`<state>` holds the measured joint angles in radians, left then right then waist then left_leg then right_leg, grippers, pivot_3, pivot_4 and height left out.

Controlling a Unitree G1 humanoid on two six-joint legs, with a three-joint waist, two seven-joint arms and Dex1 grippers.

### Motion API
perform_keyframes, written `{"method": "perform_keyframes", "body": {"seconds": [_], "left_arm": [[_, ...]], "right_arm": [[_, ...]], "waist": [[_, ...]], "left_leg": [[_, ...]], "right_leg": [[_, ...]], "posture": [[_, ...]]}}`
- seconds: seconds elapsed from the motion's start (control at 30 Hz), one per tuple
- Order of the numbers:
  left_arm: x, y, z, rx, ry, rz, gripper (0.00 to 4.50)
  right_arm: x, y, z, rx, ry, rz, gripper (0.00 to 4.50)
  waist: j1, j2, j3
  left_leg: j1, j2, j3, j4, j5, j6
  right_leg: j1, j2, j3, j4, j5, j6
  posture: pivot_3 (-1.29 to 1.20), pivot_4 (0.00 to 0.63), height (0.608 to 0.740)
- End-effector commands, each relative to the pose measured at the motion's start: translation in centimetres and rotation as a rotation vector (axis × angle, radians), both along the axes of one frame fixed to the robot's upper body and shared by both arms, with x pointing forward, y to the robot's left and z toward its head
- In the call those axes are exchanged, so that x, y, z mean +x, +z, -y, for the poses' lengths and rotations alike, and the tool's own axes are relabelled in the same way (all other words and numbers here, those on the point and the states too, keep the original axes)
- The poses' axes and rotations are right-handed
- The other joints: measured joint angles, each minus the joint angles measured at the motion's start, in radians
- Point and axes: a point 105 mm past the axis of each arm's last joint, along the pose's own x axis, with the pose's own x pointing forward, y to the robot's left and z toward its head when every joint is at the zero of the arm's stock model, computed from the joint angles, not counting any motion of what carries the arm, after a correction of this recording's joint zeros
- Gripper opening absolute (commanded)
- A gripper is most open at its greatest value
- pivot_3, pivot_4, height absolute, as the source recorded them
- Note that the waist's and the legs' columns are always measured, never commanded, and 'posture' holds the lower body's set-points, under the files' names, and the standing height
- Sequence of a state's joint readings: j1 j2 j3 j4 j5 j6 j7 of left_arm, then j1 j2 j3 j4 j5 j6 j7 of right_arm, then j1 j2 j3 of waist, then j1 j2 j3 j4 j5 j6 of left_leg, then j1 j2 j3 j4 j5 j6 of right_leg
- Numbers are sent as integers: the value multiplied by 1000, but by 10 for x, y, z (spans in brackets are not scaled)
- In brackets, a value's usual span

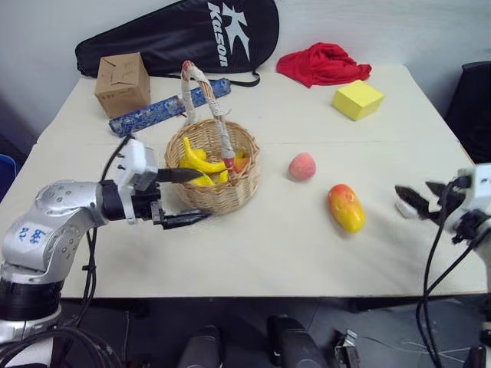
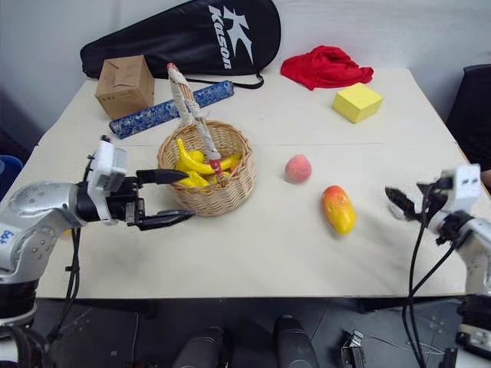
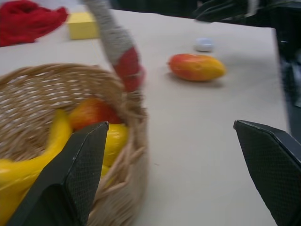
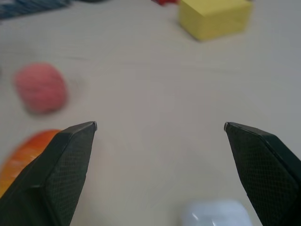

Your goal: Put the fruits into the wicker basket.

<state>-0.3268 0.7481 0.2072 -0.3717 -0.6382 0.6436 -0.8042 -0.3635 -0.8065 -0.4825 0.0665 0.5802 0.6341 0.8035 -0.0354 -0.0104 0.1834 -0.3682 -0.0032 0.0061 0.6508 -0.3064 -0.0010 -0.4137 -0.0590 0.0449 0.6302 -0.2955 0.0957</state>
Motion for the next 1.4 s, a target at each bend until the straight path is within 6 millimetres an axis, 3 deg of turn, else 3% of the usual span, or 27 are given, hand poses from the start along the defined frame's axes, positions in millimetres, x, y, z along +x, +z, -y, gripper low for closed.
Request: {"method": "perform_keyframes", "body": {"seconds": [0.03,0.1,0.2,0.33,0.5,0.6,0.83,0.93,1.13,1.27,1.4], "left_arm": [[-3,21,-20,-83,225,104,4500],[-12,22,-44,-146,395,128,4500],[-34,4,-88,-189,668,73,4500],[-48,-25,-147,-222,1091,-58,4500],[-51,-31,-191,-365,1361,-154,4500],[-39,-25,-202,-412,1412,-181,4500],[-10,-44,-222,-515,1564,-369,4500],[5,-56,-221,-601,1595,-491,4500],[25,-62,-213,-648,1594,-601,4500],[30,-66,-211,-638,1595,-639,3585],[35,-63,-202,-609,1557,-653,2286]], "right_arm": [[-24,30,-60,-65,371,24,4487],[-40,40,-88,-128,567,33,4487],[-59,60,-120,-144,806,71,4487],[-72,71,-144,-179,1017,99,4487],[-81,77,-162,-189,1176,133,4487],[-85,76,-173,-194,1233,149,4487],[-89,74,-188,-172,1287,180,4487],[-89,74,-189,-157,1266,191,4487],[-89,73,-186,-137,1206,194,4487],[-92,76,-187,-122,1180,209,4500],[-92,77,-186,-116,1151,214,4500]], "waist": [[5,-2,1],[7,-2,0],[-1,-3,1],[18,-5,2],[42,-10,2],[41,-11,2],[31,-11,2],[35,-11,2],[33,-15,2],[32,-15,2],[34,-15,2]], "left_leg": [[0,0,-1,-1,0,0],[-1,1,-3,-1,0,0],[-2,1,-2,-1,-1,0],[-2,1,-4,0,-2,0],[-3,-1,-12,5,-1,0],[-4,-1,-12,4,-2,-1],[-6,-1,-11,1,-3,-3],[-7,0,-12,1,-2,-5],[-8,-1,-12,2,-2,-6],[-8,-1,-11,1,0,-9],[-8,0,-11,1,0,-10]], "right_leg": [[0,0,0,0,0,0],[0,1,-2,-2,0,0],[0,0,-2,-4,0,0],[1,-2,-4,-4,0,-1],[5,-4,-12,-5,0,-2],[4,-4,-12,-5,0,-2],[0,-3,-12,-7,0,-2],[-1,-2,-13,-7,0,-2],[-1,-3,-13,-7,0,-2],[-2,-2,-13,-6,0,-2],[-2,-2,-13,-6,0,-2]], "posture": [[0,150,740],[0,150,740],[0,150,740],[0,150,740],[0,150,740],[0,150,740],[0,150,740],[0,150,740],[0,150,740],[0,150,740],[0,150,740]]}}
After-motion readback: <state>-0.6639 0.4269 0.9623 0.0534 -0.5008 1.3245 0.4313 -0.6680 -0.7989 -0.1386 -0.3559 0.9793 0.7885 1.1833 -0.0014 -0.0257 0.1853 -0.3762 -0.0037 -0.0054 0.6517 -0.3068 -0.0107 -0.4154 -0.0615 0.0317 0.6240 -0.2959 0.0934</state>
